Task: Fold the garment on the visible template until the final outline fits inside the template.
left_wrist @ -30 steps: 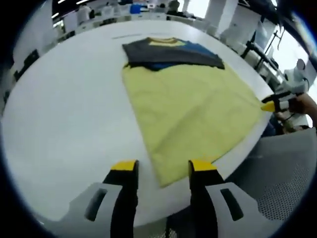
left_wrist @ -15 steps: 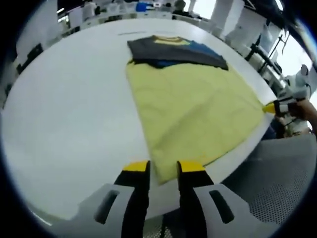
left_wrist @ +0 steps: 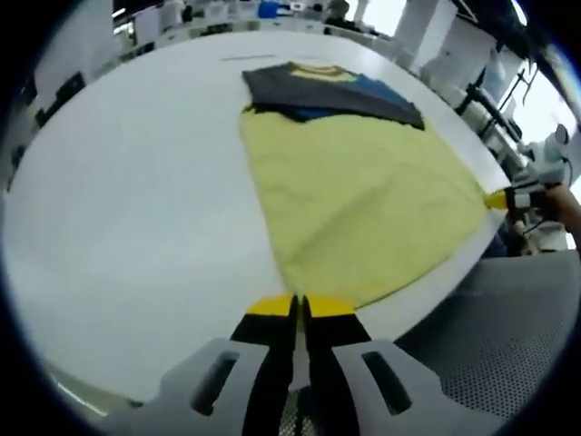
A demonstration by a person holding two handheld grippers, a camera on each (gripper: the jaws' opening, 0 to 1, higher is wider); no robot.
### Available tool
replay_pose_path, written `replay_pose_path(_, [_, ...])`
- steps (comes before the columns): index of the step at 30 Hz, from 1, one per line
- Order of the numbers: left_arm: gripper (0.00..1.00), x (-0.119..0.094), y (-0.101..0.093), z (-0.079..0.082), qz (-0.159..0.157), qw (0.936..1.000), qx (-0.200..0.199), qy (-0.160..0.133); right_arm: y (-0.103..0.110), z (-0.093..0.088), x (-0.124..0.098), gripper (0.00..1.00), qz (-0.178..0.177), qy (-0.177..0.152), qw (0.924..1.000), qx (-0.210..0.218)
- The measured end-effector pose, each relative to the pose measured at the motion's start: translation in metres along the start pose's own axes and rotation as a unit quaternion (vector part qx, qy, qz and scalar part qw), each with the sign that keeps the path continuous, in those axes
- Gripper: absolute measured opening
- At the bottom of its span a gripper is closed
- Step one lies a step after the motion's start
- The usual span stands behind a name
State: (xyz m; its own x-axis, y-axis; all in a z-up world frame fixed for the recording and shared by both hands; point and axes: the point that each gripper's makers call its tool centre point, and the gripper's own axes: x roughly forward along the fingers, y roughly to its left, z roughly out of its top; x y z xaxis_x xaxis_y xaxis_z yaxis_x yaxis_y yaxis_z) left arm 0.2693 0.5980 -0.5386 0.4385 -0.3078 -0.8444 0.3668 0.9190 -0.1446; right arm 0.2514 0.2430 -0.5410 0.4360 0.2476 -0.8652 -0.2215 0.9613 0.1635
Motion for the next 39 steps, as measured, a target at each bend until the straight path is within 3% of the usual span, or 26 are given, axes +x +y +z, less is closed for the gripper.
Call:
replay_pose_path(12, [0.0, -0.013, -0.003, 0.001, -0.01, 0.9998, 0.018, -0.005, 0.004, -0.001, -0.011, 0.0, 0.009, -0.007, 0.9999, -0.003])
replay_pose_path(25, [0.0, -0.025, -0.007, -0.021, -0.017, 0.9996, 0.009, 0.02, 0.013, -0.02, -0.019, 0.0, 0.018, 0.003, 0.9998, -0.004])
replay_pose_path(39, [0.0, -0.033, -0.01, -0.03, -0.02, 0.9994, 0.011, 0.025, 0.02, -0.031, -0.025, 0.0, 0.026, 0.018, 0.9995, -0.009])
